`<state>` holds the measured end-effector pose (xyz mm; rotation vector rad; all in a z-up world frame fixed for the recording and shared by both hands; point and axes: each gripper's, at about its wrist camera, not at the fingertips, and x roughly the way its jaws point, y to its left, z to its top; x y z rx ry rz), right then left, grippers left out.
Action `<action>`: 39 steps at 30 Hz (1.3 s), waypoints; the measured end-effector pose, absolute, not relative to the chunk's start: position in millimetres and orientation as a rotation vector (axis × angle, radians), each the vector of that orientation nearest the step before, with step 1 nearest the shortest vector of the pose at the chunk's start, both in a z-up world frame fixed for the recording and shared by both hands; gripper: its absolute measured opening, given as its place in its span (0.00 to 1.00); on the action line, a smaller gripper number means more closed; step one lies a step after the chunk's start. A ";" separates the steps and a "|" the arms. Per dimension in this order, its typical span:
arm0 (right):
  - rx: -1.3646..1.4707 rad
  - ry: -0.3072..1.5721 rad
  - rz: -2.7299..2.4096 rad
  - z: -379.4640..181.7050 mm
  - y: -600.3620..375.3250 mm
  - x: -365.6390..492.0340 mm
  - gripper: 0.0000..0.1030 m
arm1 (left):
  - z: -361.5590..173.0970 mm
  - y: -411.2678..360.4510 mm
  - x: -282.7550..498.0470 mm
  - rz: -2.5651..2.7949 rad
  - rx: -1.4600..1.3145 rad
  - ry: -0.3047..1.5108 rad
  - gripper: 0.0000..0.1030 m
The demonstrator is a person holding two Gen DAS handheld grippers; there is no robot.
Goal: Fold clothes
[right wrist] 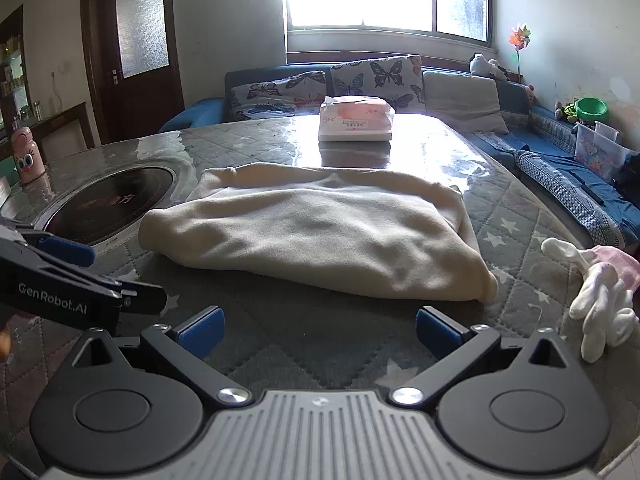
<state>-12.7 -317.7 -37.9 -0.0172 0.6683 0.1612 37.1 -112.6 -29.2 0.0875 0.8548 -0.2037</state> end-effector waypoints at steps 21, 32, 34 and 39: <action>-0.013 0.662 0.132 -38.4 -315.3 -26.2 1.00 | -26.4 -112.6 20.7 -0.197 0.091 0.837 1.00; -0.019 0.651 0.130 -35.9 -313.4 -28.8 1.00 | -24.9 -113.1 18.3 -0.193 0.093 0.828 1.00; -0.019 0.649 0.128 -35.5 -313.8 -29.3 1.00 | -24.6 -113.5 17.9 -0.193 0.095 0.827 1.00; -0.019 0.645 0.124 -34.9 -314.9 -29.8 1.00 | -23.6 -114.0 17.3 -0.197 0.095 0.826 1.00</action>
